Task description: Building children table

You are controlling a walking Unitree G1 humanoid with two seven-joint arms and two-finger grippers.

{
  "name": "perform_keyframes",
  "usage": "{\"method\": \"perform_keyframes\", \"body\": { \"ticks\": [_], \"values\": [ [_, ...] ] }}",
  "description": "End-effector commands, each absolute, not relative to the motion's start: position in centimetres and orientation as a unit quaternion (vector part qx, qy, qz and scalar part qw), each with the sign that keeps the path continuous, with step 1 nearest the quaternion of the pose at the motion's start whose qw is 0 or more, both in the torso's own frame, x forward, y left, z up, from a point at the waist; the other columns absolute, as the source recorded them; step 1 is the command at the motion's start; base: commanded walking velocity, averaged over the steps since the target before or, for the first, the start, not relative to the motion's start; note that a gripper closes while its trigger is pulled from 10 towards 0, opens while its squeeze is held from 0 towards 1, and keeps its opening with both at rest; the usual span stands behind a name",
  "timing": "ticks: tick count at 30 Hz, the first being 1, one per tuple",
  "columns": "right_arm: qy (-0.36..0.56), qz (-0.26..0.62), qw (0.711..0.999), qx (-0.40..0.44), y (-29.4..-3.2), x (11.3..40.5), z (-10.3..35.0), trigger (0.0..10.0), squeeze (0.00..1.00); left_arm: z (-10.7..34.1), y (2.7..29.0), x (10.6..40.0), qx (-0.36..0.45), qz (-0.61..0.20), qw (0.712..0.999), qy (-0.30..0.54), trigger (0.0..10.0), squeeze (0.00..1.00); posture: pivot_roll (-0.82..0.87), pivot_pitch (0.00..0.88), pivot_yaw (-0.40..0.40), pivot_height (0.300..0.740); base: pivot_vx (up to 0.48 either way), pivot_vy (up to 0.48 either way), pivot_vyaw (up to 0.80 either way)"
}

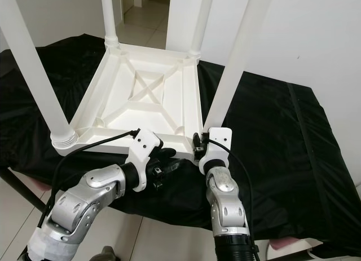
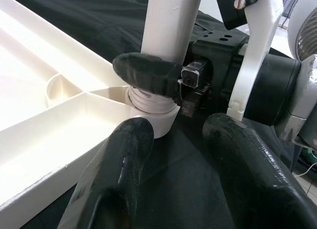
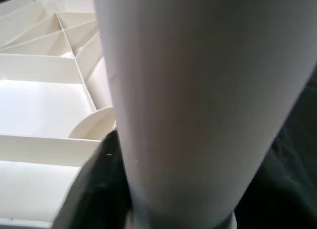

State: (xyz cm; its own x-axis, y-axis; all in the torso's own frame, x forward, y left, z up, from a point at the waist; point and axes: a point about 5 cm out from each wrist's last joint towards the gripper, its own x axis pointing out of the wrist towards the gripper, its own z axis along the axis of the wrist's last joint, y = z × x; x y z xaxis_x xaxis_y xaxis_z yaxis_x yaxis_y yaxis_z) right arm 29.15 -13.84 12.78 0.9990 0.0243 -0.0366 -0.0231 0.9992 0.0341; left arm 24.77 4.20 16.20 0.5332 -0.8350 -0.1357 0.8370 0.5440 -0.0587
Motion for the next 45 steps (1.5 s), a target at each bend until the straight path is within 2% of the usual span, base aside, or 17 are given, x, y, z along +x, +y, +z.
{"method": "perform_keyframes", "body": {
  "ticks": [1,7,8,9,10,11,14,17,20,21,28,29,37,45],
  "values": [
    [0.055,-0.019,0.998,0.009,-15.1,28.8,11.4,10.0,1.00,16.2,4.0,24.5,0.007,-0.484,0.872,0.076,10.0,0.00,0.13,0.006,-0.114,0.740,0.000,0.000,0.00],
    [0.029,0.035,0.999,0.023,-15.4,29.4,12.5,10.0,1.00,16.2,4.0,24.6,0.007,-0.483,0.872,0.075,10.0,0.00,0.13,0.005,-0.115,0.740,0.000,0.000,0.00],
    [0.023,0.066,0.997,0.014,-15.8,29.8,12.9,10.0,1.00,16.2,4.0,24.6,0.007,-0.484,0.872,0.075,10.0,0.00,0.12,0.003,-0.115,0.740,0.000,0.000,0.00],
    [0.015,0.116,0.993,-0.010,-16.5,30.3,13.4,10.0,0.79,16.2,4.0,24.6,0.007,-0.485,0.871,0.074,10.0,0.00,0.12,0.003,-0.113,0.740,0.000,0.000,0.00],
    [0.015,0.116,0.993,-0.010,-16.5,30.3,13.4,10.0,0.79,16.2,4.0,24.6,0.007,-0.485,0.871,0.074,10.0,0.00,0.12,0.003,-0.113,0.740,0.000,0.000,0.00],
    [0.012,0.135,0.991,-0.021,-16.7,30.4,13.6,10.0,0.00,16.2,4.0,24.6,0.007,-0.485,0.871,0.074,10.0,0.00,0.12,0.003,-0.113,0.740,0.000,0.000,0.00],
    [0.010,0.171,0.985,-0.025,-16.9,30.5,13.8,10.0,0.00,16.2,4.0,24.6,0.007,-0.485,0.871,0.074,10.0,0.00,0.13,0.003,-0.114,0.740,0.000,0.000,0.00],
    [0.008,0.292,0.954,-0.075,-17.3,30.6,14.2,10.0,0.00,16.3,4.1,24.7,0.008,-0.484,0.872,0.073,10.0,0.00,0.13,0.003,-0.110,0.740,0.000,0.000,0.00],
    [0.010,0.315,0.946,-0.083,-17.3,30.7,14.3,10.0,0.00,16.3,4.1,24.7,0.008,-0.484,0.872,0.073,10.0,0.00,0.13,0.003,-0.110,0.740,0.000,0.000,0.00],
    [0.009,0.356,0.929,-0.099,-17.2,31.0,14.2,10.0,0.00,16.4,4.2,24.7,0.008,-0.484,0.872,0.073,10.0,0.00,0.13,0.004,-0.106,0.740,0.000,0.000,0.00],
    [0.022,0.397,0.912,-0.102,-17.0,31.5,13.5,10.0,0.00,16.4,4.2,24.8,0.008,-0.484,0.872,0.073,10.0,0.00,0.13,0.007,-0.103,0.740,0.000,0.000,0.00],
    [0.028,0.406,0.908,-0.097,-16.8,31.8,13.1,0.0,0.00,16.5,4.2,24.9,0.008,-0.484,0.872,0.072,10.0,0.00,0.13,0.009,-0.103,0.740,0.000,0.000,0.00],
    [0.036,0.423,0.901,-0.090,-16.5,32.3,12.6,0.0,0.00,16.6,4.4,25.0,0.008,-0.479,0.875,0.070,10.0,0.00,0.14,0.015,-0.103,0.740,0.000,0.000,0.00],
    [0.037,0.414,0.907,-0.072,-16.7,32.1,12.0,0.0,0.00,16.7,4.4,24.9,0.010,-0.486,0.871,0.073,10.0,0.00,0.13,0.021,-0.092,0.740,0.000,0.000,0.00]
  ]
}}
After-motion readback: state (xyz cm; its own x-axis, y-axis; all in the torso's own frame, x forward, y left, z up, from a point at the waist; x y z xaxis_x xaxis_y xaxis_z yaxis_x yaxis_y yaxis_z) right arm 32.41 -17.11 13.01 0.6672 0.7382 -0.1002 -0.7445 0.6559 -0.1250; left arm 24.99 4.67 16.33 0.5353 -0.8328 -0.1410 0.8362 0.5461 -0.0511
